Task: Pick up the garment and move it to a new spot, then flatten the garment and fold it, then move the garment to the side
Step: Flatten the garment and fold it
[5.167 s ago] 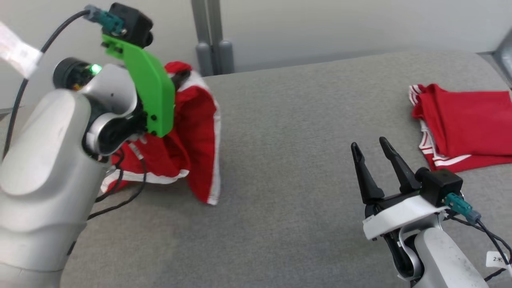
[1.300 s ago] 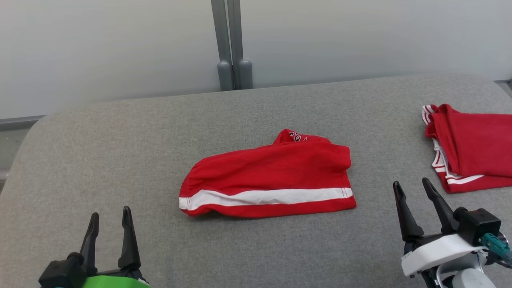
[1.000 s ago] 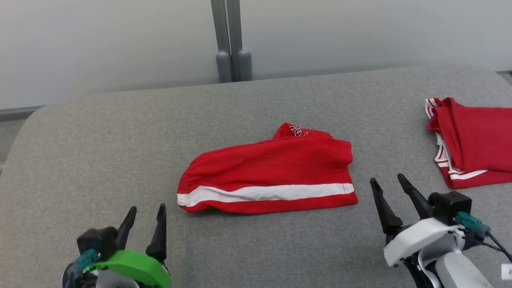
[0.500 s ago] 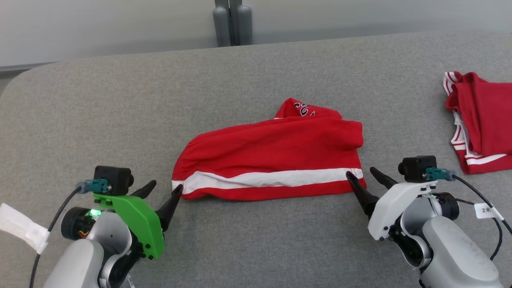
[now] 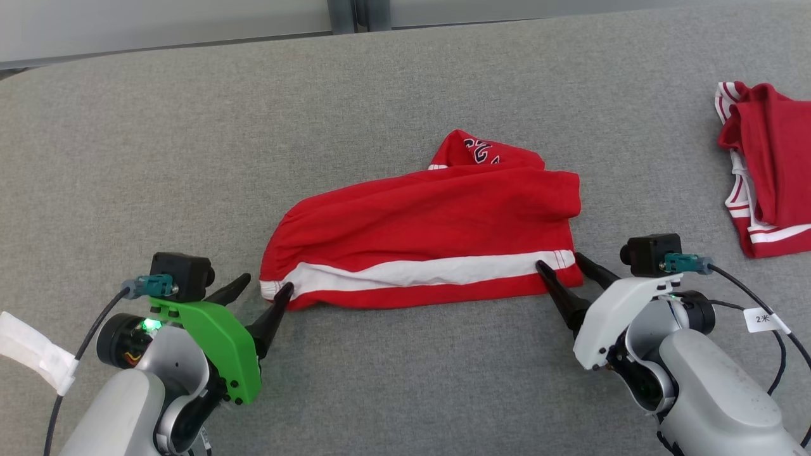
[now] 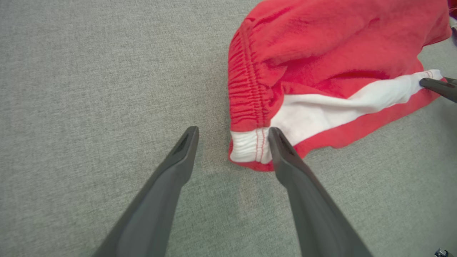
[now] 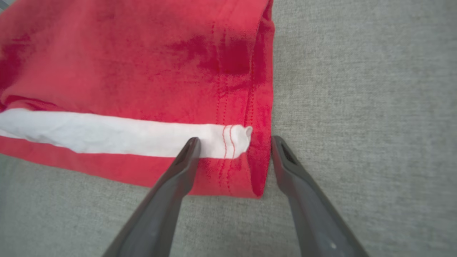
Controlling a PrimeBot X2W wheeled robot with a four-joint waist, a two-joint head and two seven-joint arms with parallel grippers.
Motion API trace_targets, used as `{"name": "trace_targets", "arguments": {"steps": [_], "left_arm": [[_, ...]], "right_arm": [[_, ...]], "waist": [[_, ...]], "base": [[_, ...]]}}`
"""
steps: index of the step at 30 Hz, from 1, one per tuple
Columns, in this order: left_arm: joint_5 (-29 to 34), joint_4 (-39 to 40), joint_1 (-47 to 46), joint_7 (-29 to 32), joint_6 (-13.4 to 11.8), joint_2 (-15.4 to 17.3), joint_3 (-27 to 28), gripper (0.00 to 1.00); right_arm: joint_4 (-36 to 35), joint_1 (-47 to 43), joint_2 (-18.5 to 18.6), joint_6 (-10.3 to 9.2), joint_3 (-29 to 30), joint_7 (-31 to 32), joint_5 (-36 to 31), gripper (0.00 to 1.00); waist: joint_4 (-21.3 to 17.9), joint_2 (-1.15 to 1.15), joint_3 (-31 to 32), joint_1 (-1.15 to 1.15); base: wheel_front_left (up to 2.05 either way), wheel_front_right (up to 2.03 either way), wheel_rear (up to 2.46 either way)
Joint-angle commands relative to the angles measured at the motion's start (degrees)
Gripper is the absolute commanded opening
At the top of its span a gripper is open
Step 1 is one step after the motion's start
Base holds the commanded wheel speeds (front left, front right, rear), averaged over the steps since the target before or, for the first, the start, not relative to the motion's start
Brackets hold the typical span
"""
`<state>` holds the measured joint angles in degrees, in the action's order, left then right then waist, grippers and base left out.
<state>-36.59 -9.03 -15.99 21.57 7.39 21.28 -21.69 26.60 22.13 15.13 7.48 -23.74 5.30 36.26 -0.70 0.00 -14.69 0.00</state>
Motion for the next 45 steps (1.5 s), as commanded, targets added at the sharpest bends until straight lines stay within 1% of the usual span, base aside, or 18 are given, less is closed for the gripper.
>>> {"name": "trace_targets", "arguments": {"steps": [1,7,14,23,31,39,42,45], "left_arm": [[-0.6,-0.3,-1.1,-0.5,0.2,0.6,-0.2,1.00],[-1.1,-0.1,-0.7,-0.9,0.1,0.9,-0.6,1.00],[-2.8,1.3,0.6,0.4,0.1,0.6,-1.4,1.00],[-3.4,0.8,1.3,0.4,-0.3,0.8,-1.6,1.00],[-3.9,0.9,2.1,0.5,-0.8,0.9,-1.8,1.00],[-4.0,1.0,1.8,0.6,-0.9,0.9,-2.0,1.00],[-4.1,0.8,1.5,0.7,-0.9,0.8,-2.3,0.96],[-4.4,0.6,1.3,0.6,-0.8,0.8,-2.5,0.96]], "right_arm": [[0.6,0.3,0.1,0.03,-0.8,-0.2,0.8,1.00],[0.8,0.9,0.6,0.03,-2.7,-1.4,1.7,1.00],[1.7,1.4,1.0,0.02,-3.6,-2.2,2.4,1.00],[3.0,1.4,1.2,0.02,-2.5,-3.9,-0.6,1.00],[0.0,-1.0,0.7,0.02,0.0,-2.7,-3.5,1.00],[-2.9,-2.5,-0.5,0.02,1.0,-0.7,-4.3,1.00],[-2.9,-2.9,-0.6,0.02,1.3,-0.2,-4.4,1.00],[-2.6,-2.9,-0.8,0.02,1.5,0.1,-4.3,1.00]], "waist": [[0.1,0.00,0.0,0.00],[0.2,0.00,0.3,0.00],[0.5,0.00,0.4,0.00],[0.4,0.00,1.1,0.00],[0.2,0.00,2.1,0.00],[0.2,0.00,2.1,0.00],[0.3,0.00,2.2,0.00],[0.4,0.00,2.2,0.00]], "base": [[0.00,0.00,0.00],[0.00,0.00,0.00],[0.00,0.00,0.00],[0.00,0.00,0.00],[0.00,0.00,0.00],[0.00,0.00,0.00],[0.00,0.00,0.00],[0.00,0.00,0.00]]}}
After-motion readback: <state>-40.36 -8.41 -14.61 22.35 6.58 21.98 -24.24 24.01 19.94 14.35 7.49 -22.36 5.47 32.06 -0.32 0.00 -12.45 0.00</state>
